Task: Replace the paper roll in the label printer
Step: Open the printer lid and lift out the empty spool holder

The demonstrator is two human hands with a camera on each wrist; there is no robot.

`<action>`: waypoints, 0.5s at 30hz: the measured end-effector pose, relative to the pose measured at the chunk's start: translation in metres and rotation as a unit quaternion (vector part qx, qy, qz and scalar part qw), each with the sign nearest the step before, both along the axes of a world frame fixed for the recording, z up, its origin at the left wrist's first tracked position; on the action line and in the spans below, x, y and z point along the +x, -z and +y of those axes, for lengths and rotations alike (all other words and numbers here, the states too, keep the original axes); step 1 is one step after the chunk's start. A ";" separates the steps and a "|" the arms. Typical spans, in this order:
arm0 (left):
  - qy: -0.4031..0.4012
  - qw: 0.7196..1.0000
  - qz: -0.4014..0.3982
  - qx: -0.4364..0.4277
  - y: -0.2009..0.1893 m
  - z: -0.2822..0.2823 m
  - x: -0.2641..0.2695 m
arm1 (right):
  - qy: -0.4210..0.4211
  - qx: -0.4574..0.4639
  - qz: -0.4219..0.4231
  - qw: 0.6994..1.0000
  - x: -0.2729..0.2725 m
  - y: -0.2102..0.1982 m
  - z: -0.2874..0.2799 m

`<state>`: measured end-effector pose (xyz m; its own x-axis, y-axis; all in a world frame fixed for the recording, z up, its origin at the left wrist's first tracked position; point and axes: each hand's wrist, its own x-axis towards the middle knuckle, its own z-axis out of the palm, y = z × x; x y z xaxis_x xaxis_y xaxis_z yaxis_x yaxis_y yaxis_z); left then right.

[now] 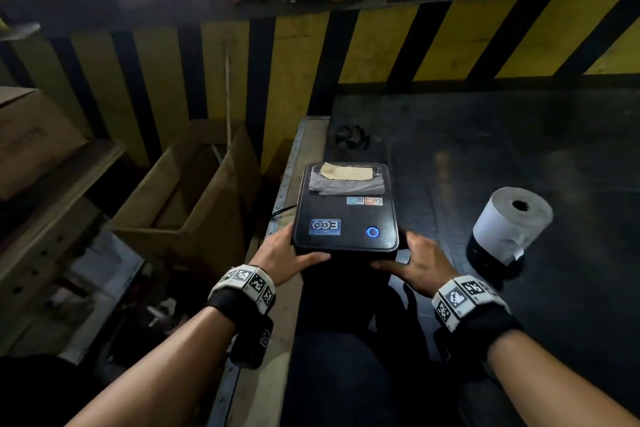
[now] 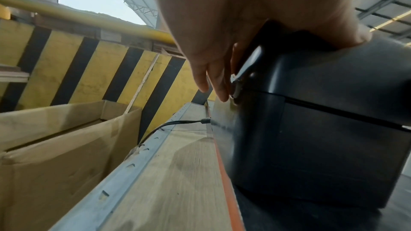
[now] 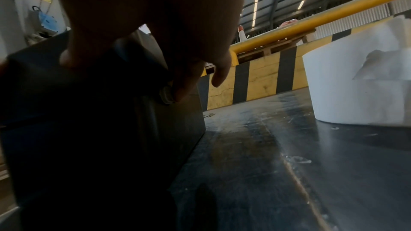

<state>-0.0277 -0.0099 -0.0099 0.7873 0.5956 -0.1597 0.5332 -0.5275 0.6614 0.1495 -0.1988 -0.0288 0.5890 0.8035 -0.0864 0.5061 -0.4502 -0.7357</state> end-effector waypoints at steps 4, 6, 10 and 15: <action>-0.004 1.000 -0.009 0.008 -0.006 0.000 0.001 | 0.003 -0.019 -0.017 1.000 0.004 -0.007 0.000; -0.014 1.000 -0.005 0.022 -0.015 0.002 0.004 | -0.001 -0.028 -0.037 0.999 0.008 -0.017 0.001; -0.067 0.997 -0.037 0.030 -0.044 0.011 0.018 | 0.018 -0.039 -0.059 0.997 0.025 -0.048 0.017; -0.122 0.986 -0.113 0.015 -0.064 0.025 0.043 | 0.030 -0.064 -0.108 0.992 0.047 -0.087 0.045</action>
<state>0.0149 0.0155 0.0545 0.6326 0.7741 0.0245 0.4880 -0.4229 0.7635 0.1963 -0.1537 0.0587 0.6511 0.7572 -0.0520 0.6148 -0.5664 -0.5488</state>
